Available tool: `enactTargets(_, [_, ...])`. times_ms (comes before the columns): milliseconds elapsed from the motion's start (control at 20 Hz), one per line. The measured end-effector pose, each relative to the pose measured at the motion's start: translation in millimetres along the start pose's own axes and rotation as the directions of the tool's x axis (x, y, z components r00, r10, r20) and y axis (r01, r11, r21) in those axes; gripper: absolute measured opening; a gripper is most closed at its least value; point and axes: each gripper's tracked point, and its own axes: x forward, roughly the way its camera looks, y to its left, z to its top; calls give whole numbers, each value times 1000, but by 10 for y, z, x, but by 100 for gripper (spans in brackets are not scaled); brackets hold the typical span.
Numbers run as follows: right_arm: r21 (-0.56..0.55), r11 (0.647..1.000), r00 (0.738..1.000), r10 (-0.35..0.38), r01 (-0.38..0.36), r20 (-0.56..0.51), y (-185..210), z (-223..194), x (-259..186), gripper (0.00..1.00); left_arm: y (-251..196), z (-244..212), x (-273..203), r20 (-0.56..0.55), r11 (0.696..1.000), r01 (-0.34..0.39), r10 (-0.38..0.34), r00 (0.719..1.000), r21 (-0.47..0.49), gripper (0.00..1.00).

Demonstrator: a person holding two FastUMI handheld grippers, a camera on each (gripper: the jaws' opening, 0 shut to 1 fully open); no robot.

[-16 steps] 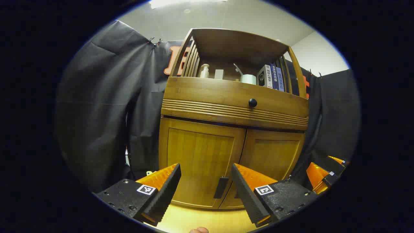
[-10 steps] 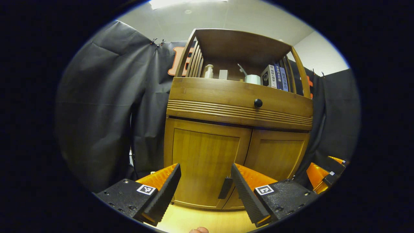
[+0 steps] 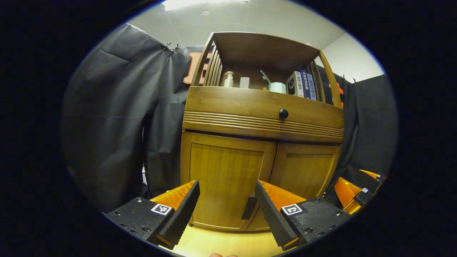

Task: Open the right door of the double-door shoe cabinet with the right hand, and open the left door with the left hand.

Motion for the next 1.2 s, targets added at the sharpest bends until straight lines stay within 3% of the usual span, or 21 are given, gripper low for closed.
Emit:
enactTargets(300, [4,999,999,34,-34,-13,180,-96,103,98,55,-22,23,-12,1000,5,-5,1000,-4,96])
enactTargets(500, [-11,998,996,63,-64,-64,359,-313,270,98,172,2,17,-3,999,4,-4,1000,-33,92])
enactTargets(550, [-13,997,994,73,-74,-76,419,-368,329,94,245,-9,16,-5,1000,-9,9,1000,-26,92])
enactTargets(600, [-15,996,993,81,-83,-85,471,-426,383,98,340,-6,19,-3,999,-30,30,1000,-17,92])
enactTargets(750, [-10,994,988,104,-106,-115,636,-577,554,94,609,8,-5,-1,996,-89,89,996,-1,92])
enactTargets(800, [-1,994,984,108,-109,-138,675,-665,619,98,692,15,-15,0,994,-106,106,994,-3,92])
enactTargets(950, [20,994,973,107,-105,-206,768,-893,804,94,908,5,-44,-2,990,-143,143,990,0,92])
enactTargets(1050, [22,995,964,100,-97,-245,812,-1049,912,98,1058,3,-63,-4,985,-171,171,985,5,92])
enactTargets(1100, [24,995,961,97,-94,-260,831,-1113,959,94,1125,6,-75,-7,983,-183,183,983,4,92])
enactTargets(1150, [24,996,958,92,-89,-272,853,-1167,1021,100,1190,-1,-94,-9,981,-193,193,981,3,92])
enactTargets(1200, [20,996,955,87,-85,-282,875,-1229,1066,94,1248,-2,-113,-12,979,-204,204,979,3,92])
